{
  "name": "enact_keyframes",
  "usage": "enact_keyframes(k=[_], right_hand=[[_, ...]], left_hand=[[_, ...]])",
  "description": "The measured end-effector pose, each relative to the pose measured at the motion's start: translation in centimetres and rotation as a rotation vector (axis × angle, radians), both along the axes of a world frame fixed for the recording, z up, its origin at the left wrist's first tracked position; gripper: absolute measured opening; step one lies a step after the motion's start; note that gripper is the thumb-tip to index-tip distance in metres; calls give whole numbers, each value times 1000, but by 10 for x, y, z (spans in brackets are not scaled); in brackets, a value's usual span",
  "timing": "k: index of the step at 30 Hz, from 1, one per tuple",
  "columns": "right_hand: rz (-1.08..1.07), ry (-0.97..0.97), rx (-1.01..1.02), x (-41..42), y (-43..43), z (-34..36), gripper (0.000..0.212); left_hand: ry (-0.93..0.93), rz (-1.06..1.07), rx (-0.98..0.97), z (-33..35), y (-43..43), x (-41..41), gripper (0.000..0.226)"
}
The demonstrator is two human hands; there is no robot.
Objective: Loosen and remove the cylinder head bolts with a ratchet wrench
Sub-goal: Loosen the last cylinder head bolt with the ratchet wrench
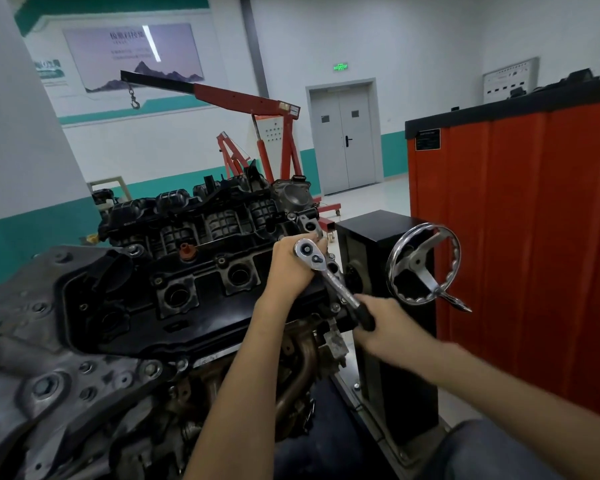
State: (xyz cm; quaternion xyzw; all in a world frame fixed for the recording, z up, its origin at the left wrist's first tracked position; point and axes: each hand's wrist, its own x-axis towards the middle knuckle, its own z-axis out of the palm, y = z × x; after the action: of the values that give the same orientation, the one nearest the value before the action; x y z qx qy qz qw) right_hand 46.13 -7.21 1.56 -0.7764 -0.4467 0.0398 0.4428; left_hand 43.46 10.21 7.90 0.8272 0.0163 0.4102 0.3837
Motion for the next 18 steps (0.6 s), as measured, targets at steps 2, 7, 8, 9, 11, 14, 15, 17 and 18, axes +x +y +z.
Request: enact_keyframes(k=[2,7,8,9,11,14,15,17,18], right_hand=[[-8,-160,-141,29,-13,22,20],[-170,-680,-334,58,-23,75,10],[-181,-643,-305,51,-20,68,13],[-185,-557,-255,40,-17,54,18],[-149,-257,-75,7,-8,18,24],[-116,171,220,-39,17,-19,14],[-127,249,281,-48,28,-25,13],[-115,315,352,-63,45,-31,14],[-104,321,360,-66,47,-30,15]], left_hand=[[27,0,11,0,1,1,57],[22,32,33,3,0,-1,47],[8,61,-13,3,1,0,56],[-5,85,-51,4,3,2,58],[-29,107,-65,4,1,5,57],[-60,98,12,2,-10,6,60],[-69,87,18,1,-12,6,59],[-86,73,16,0,-13,8,58],[-91,71,20,0,-12,8,57]])
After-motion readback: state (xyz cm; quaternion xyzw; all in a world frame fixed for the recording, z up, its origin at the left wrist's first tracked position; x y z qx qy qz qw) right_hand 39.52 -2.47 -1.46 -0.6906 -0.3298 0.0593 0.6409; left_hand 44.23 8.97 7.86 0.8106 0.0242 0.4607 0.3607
